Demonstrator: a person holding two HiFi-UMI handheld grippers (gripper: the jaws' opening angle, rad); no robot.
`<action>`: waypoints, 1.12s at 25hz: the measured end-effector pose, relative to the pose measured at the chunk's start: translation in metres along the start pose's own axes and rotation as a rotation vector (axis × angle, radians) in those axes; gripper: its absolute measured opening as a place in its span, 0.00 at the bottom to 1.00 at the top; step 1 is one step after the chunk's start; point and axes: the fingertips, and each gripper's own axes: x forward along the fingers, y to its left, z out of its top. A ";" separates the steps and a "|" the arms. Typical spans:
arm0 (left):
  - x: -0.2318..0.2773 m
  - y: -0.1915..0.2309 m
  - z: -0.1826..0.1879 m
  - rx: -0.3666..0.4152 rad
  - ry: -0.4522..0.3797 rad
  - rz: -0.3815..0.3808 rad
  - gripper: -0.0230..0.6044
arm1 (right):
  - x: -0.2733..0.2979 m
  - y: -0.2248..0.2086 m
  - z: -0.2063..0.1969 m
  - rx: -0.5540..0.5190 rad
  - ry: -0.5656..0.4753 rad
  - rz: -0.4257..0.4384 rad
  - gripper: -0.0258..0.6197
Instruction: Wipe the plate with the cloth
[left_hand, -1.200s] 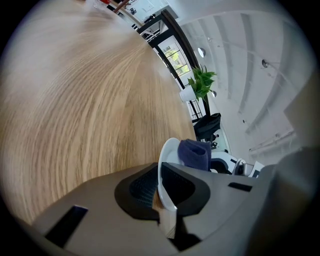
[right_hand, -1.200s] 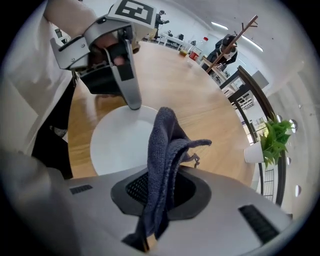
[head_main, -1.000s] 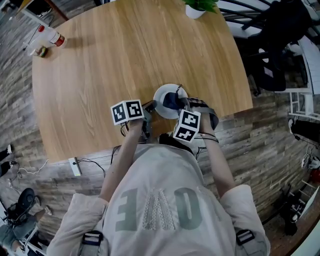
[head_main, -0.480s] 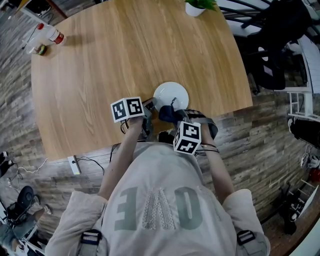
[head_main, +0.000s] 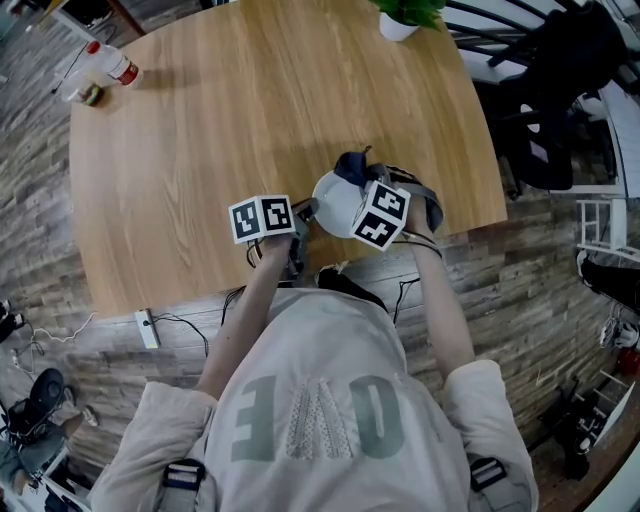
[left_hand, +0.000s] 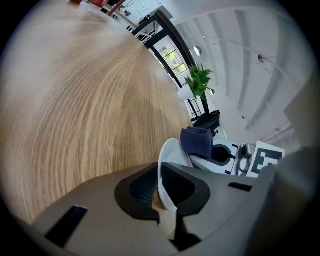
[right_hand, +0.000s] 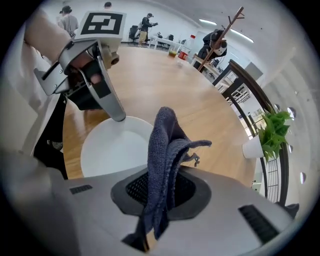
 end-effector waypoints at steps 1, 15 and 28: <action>0.000 0.000 0.000 0.001 0.000 0.000 0.09 | 0.002 0.001 0.002 -0.009 0.002 0.002 0.13; -0.002 0.000 0.001 0.017 -0.010 0.011 0.09 | -0.009 0.089 0.036 -0.263 -0.040 0.121 0.13; -0.002 0.001 0.001 0.027 -0.023 0.017 0.09 | -0.030 0.130 0.043 -0.326 -0.108 0.185 0.13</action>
